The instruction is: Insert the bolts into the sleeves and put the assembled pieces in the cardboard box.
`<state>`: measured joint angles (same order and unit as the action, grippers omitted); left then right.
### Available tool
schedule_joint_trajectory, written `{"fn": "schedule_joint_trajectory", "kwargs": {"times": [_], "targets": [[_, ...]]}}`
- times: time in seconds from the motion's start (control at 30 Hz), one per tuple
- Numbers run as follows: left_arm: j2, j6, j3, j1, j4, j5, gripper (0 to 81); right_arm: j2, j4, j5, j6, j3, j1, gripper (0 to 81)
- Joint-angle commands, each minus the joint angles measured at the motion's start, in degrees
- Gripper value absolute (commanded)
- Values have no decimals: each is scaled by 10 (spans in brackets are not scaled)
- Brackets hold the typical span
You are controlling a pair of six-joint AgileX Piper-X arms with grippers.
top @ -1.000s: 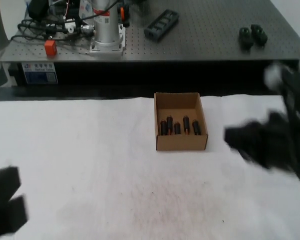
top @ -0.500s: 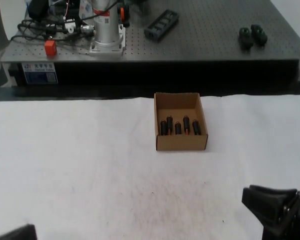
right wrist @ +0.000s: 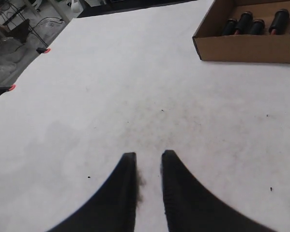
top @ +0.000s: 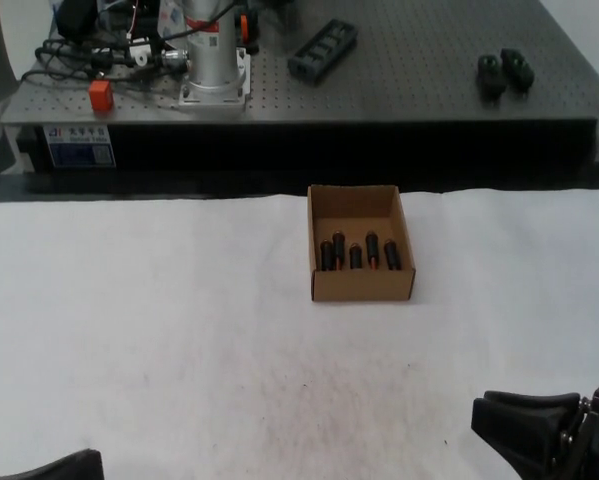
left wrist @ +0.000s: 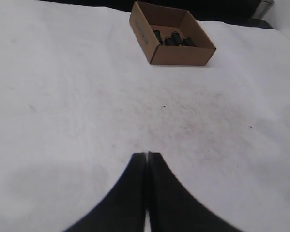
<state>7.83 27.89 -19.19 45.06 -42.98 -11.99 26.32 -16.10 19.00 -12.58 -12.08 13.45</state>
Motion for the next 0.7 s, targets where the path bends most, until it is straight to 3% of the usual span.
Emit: {"fn": "schedule_joint_trajectory", "kwargs": {"times": [0.0,0.23,0.67], "targets": [[-4,-15,0,-1,11,7,6,-5,6,9,9,0,1,148],[-77,-5,18,-1,10,37,6,-15,6,9,6,19,1,148],[-78,16,73,-2,16,22,6,-25,36,-30,6,50,1,148]]}}
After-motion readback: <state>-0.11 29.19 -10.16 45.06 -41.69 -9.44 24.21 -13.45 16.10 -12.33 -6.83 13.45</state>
